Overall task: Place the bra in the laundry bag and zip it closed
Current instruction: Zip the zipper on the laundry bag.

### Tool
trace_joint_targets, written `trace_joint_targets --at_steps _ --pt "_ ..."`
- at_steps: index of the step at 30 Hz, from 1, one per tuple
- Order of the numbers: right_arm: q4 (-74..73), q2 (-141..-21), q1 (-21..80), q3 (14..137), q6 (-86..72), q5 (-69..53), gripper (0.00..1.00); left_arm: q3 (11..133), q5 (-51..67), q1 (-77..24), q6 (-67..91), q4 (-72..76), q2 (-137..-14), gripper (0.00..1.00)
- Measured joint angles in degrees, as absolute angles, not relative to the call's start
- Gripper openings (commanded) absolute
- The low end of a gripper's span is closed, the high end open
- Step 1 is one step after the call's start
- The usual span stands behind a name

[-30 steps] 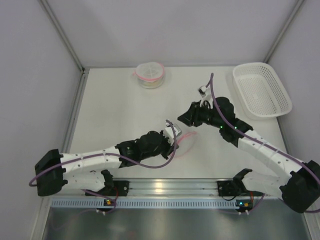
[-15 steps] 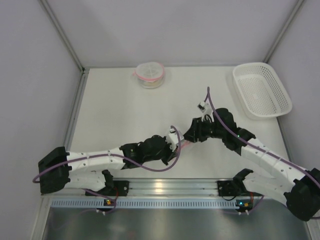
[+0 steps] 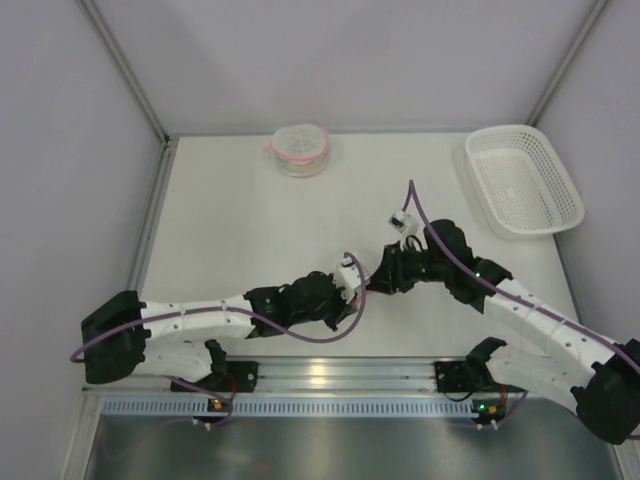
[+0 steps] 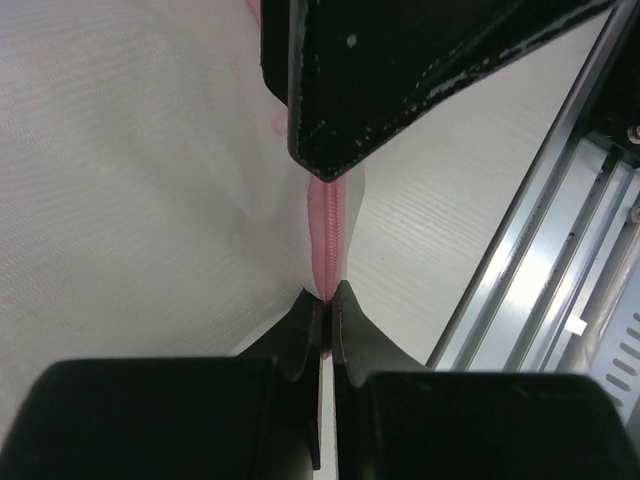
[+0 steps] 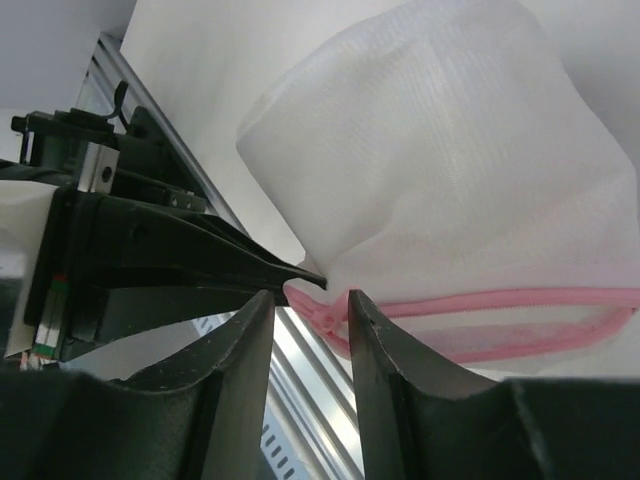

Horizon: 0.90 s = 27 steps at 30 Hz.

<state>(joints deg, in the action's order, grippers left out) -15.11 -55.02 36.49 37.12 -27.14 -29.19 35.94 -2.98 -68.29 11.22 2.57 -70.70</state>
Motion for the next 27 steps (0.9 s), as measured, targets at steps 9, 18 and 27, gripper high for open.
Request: trace_joint_targets --at_steps 9,18,27 --pt "-18.6 -59.8 43.9 39.7 -25.5 -22.8 0.31 36.1 -6.2 -68.4 12.1 1.7 -70.4 0.0" --pt "-22.0 -58.7 45.3 43.3 -28.4 -10.5 0.0 37.9 -8.4 -68.4 14.0 1.7 -70.4 0.0" --pt "-20.9 -55.2 46.5 43.3 -33.3 -5.3 0.0 38.5 -8.6 -68.4 15.1 2.9 -70.4 0.0"
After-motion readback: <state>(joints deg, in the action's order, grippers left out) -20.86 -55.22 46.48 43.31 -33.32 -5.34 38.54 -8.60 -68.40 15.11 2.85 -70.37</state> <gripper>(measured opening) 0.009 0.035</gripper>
